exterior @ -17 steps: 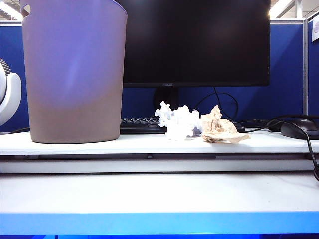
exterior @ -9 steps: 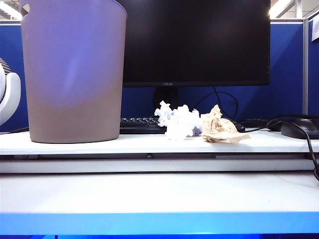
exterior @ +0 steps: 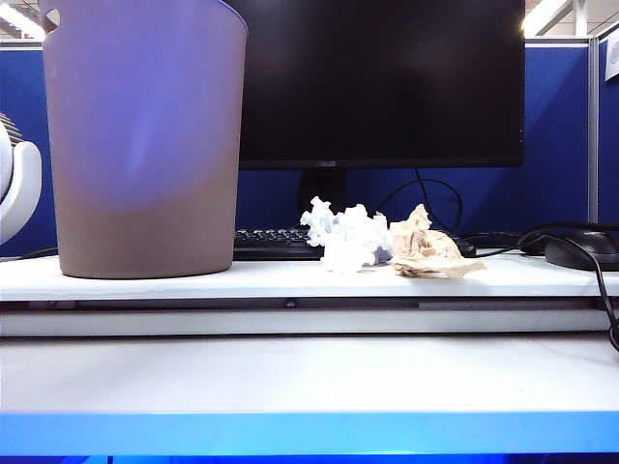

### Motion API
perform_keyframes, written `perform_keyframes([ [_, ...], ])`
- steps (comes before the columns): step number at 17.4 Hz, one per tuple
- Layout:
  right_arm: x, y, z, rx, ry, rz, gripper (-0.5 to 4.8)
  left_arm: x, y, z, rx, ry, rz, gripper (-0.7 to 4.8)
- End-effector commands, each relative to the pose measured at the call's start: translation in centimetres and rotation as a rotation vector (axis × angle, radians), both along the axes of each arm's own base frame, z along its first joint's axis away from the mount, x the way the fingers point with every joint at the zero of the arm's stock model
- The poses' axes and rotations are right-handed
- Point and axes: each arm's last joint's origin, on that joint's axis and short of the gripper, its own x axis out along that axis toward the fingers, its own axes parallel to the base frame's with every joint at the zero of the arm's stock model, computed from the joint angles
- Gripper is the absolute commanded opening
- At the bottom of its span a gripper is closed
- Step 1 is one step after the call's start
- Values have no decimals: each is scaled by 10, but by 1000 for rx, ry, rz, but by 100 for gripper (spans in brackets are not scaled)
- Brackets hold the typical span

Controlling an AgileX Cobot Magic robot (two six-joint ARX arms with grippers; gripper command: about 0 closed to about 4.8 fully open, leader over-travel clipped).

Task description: Pick up all paper balls from the table and place them in the pink trash can.

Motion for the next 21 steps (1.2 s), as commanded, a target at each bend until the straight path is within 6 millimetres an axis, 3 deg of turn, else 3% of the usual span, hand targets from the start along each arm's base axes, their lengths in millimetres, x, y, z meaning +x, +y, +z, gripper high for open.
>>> perform_keyframes([
  [1, 54, 15, -33, -104, 255, 24, 205, 45, -19, -25, 145, 229, -132, -5],
  [3, 93, 36, -73, -184, 362, 44, 445, 74, -45, -54, 236, 367, -205, -5],
  [4, 103, 46, -89, -218, 399, 62, 479, 79, -53, -62, 266, 395, -238, -5],
  [7, 114, 63, -125, -362, 492, 52, 479, 80, -82, -77, 325, 440, -328, -5],
  [14, 124, 70, -159, -451, 578, 35, 479, 80, -82, -78, 333, 449, -314, -5],
  [15, 124, 70, -163, -454, 589, 39, 326, 80, -82, -78, 333, 453, -314, -5],
  [16, 125, 71, -162, -450, 579, 43, 98, 79, -82, -78, 335, 458, -314, -5],
  [17, 126, 72, -159, -435, 546, 58, -8, 79, -82, -79, 337, 461, -314, -5],
  [19, 129, 74, -152, -397, 483, 94, -5, 79, -82, -79, 339, 469, -314, -5],
  [21, 136, 79, -129, -332, 428, 161, -5, 78, -81, -81, 348, 491, -315, -5],
])
